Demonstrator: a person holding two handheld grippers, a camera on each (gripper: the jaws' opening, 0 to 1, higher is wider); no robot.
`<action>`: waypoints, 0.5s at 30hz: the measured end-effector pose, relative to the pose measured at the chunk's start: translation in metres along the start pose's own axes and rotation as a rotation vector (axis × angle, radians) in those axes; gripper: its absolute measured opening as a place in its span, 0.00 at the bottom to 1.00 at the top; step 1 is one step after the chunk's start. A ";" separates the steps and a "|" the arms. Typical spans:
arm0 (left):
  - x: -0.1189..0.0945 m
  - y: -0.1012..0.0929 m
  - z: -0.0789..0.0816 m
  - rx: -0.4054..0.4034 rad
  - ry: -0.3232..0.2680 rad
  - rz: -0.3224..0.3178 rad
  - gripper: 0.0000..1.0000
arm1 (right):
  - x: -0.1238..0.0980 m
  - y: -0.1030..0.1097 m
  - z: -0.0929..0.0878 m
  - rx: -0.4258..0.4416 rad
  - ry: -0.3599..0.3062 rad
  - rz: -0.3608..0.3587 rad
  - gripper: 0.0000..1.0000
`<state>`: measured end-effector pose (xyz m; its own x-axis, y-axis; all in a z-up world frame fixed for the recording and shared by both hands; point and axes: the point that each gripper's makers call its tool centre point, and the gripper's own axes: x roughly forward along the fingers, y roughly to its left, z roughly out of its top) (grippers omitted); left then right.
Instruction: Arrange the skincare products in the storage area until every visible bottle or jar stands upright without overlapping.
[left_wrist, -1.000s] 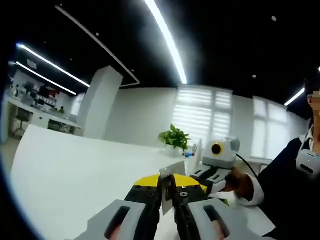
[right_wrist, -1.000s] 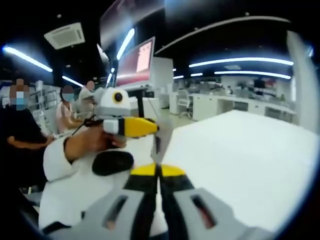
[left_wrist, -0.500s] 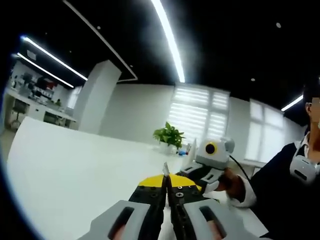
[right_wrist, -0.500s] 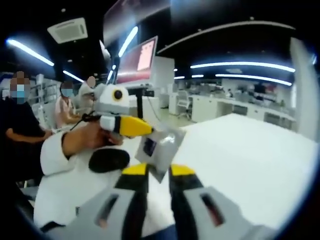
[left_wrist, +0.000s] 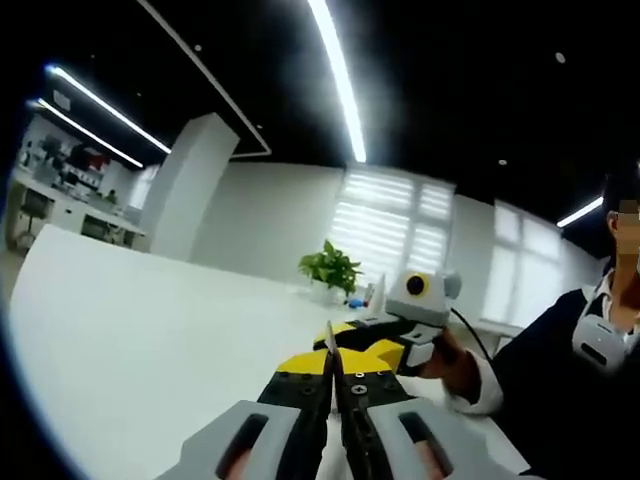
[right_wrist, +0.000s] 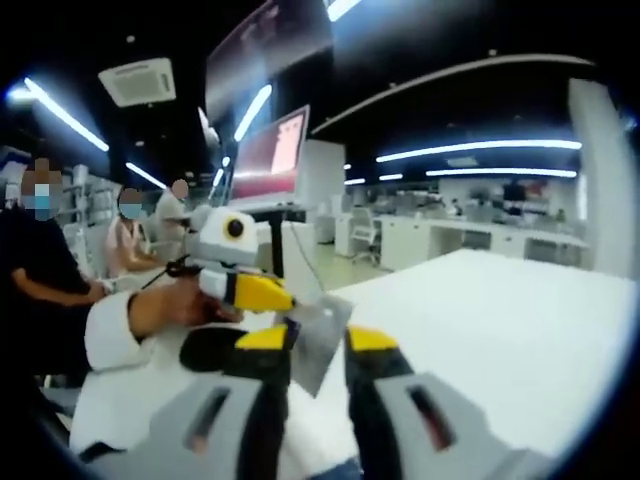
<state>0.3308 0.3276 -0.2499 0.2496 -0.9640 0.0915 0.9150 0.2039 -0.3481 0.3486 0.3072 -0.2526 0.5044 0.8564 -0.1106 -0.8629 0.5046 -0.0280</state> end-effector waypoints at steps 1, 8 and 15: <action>0.000 0.000 -0.001 -0.001 0.006 0.000 0.00 | 0.001 -0.004 0.001 0.006 -0.006 -0.008 0.21; 0.004 -0.002 -0.009 0.005 0.047 -0.009 0.00 | -0.001 -0.012 0.006 0.025 -0.026 -0.029 0.19; 0.004 -0.005 -0.008 0.012 0.046 -0.019 0.00 | -0.003 -0.008 0.009 0.042 -0.046 -0.029 0.17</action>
<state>0.3248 0.3218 -0.2554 0.2177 -0.9745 0.0547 0.9233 0.1874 -0.3352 0.3543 0.3013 -0.2428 0.5313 0.8447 -0.0642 -0.8460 0.5330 0.0111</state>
